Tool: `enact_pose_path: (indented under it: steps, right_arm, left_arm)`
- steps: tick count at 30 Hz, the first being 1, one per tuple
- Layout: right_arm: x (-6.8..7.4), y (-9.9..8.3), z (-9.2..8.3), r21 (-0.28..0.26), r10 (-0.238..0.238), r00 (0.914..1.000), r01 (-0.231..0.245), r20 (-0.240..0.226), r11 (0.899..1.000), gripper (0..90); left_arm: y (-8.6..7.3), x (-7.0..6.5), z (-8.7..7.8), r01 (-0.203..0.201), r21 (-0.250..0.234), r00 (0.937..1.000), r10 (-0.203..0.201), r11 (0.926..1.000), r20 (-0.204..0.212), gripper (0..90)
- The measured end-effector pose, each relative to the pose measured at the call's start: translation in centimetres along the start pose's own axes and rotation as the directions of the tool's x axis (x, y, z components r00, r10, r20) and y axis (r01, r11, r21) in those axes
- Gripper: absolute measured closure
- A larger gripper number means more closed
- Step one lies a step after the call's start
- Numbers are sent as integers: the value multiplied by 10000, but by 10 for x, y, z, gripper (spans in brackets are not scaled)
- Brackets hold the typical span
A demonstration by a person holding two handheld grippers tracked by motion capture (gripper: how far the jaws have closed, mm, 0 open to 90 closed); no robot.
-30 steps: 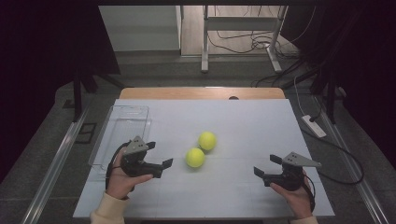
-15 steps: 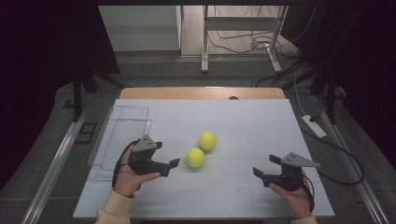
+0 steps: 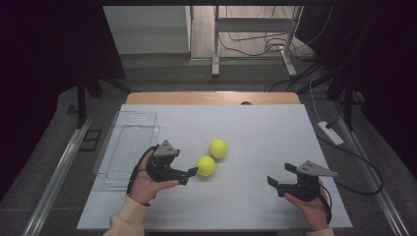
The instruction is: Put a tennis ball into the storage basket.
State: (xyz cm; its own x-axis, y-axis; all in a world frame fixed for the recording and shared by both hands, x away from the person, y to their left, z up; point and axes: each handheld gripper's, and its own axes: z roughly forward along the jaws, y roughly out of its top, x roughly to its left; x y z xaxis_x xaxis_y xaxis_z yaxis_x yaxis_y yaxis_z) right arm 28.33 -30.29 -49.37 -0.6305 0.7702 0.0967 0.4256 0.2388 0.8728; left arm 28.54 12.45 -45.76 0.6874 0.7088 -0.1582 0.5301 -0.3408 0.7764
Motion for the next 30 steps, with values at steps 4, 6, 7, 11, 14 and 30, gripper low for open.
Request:
enact_pose_path:
  steps: [4,6,7,11,14,30]
  right_arm:
    - [0,0,0,2,19,10000,-19,48,10000,118]
    - [0,-1,0,7,13,10000,-13,36,10000,118]
    - [0,-1,0,14,6,10000,-6,39,10000,118]
    - [0,-1,0,22,2,10000,-2,55,10000,118]
    - [0,-1,0,28,6,10000,-7,58,10000,118]
    - [1,-1,2,94,-39,10000,39,49,9999,120]
  left_arm:
    - [3,-3,4,-113,33,9999,113,9999,108,76]
    - [4,-5,7,-109,48,9998,109,9999,156,76]
    - [4,-5,7,-109,48,9998,109,9999,156,75]
    - [5,-6,12,-125,177,9996,120,9998,259,75]
    - [6,-6,15,-129,234,9995,122,9996,290,72]
    - [10,-9,35,-162,819,9992,133,9965,368,67]
